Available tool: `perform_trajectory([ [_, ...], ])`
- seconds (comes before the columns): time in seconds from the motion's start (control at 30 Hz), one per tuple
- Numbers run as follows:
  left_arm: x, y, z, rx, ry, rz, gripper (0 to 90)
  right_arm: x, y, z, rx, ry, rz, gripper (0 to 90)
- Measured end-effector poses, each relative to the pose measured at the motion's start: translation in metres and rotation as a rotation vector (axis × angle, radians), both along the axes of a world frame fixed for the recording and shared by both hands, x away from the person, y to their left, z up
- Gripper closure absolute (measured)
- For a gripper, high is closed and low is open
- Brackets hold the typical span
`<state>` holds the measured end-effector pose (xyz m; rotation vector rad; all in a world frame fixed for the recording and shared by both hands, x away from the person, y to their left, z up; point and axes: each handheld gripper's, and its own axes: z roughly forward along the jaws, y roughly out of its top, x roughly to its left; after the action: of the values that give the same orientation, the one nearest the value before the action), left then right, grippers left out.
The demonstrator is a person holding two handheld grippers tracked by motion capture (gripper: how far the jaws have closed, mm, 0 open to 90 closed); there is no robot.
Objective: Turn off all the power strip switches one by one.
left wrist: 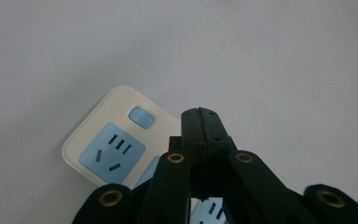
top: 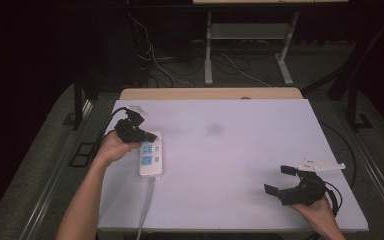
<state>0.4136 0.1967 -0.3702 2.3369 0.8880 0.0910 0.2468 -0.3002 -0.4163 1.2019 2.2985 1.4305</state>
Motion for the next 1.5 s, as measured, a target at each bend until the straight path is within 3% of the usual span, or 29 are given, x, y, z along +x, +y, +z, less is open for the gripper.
perform_trajectory([
  [0.37,0.003,-0.004,-0.015,0.008,0.014,0.005,89.4,0.000,-0.001,0.000,0.000,-0.002,-0.003,0.0],
  [0.83,0.006,-0.007,-0.021,0.011,0.023,0.001,89.4,0.000,-0.001,0.000,-0.001,0.000,-0.004,0.0],
  [1.3,0.005,-0.009,-0.032,0.053,0.045,-0.015,89.4,0.000,-0.001,0.000,-0.004,0.002,-0.004,0.0],
  [1.5,0.005,-0.005,-0.033,0.039,0.045,-0.001,89.3,0.000,-0.001,-0.001,-0.006,0.003,-0.003,0.0],
])
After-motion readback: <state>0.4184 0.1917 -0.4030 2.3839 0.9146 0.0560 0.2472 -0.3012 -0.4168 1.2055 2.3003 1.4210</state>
